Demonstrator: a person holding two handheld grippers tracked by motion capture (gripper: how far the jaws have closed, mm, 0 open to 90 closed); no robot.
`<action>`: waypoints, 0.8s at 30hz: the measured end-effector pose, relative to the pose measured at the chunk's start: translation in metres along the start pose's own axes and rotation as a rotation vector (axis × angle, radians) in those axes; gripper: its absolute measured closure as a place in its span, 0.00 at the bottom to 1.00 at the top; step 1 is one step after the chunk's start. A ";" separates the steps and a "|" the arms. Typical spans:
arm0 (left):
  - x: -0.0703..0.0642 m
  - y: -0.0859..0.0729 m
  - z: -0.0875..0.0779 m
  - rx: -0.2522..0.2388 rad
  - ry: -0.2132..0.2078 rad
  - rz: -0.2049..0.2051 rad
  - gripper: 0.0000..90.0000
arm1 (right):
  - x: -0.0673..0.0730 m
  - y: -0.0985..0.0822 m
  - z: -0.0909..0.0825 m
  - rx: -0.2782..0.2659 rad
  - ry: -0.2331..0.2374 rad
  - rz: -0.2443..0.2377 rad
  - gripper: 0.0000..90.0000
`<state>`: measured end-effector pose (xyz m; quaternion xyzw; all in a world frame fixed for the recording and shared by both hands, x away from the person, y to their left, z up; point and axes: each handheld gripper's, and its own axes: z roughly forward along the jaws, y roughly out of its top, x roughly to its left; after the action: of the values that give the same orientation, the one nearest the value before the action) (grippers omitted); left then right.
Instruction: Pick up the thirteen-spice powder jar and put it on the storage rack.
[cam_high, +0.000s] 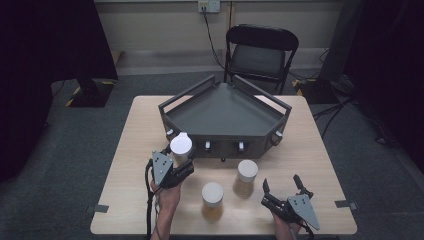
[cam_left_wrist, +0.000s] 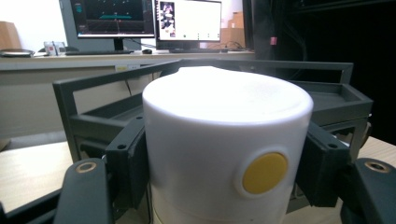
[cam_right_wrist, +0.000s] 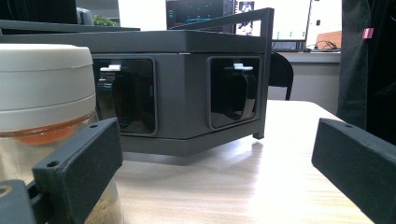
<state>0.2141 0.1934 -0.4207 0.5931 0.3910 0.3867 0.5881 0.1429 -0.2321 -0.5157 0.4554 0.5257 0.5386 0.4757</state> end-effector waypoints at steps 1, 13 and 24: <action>0.000 0.003 0.000 -0.003 -0.006 0.010 0.34 | 0.000 0.000 0.000 0.000 0.000 0.000 0.01; 0.001 0.014 0.003 0.004 -0.031 0.014 0.34 | 0.000 0.000 0.000 0.000 0.000 0.000 0.01; 0.003 0.020 0.006 0.007 -0.055 -0.001 0.34 | 0.000 0.000 0.000 -0.001 0.002 0.000 0.01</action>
<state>0.2210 0.1941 -0.4002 0.6054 0.3762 0.3688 0.5967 0.1427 -0.2324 -0.5159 0.4543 0.5260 0.5394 0.4754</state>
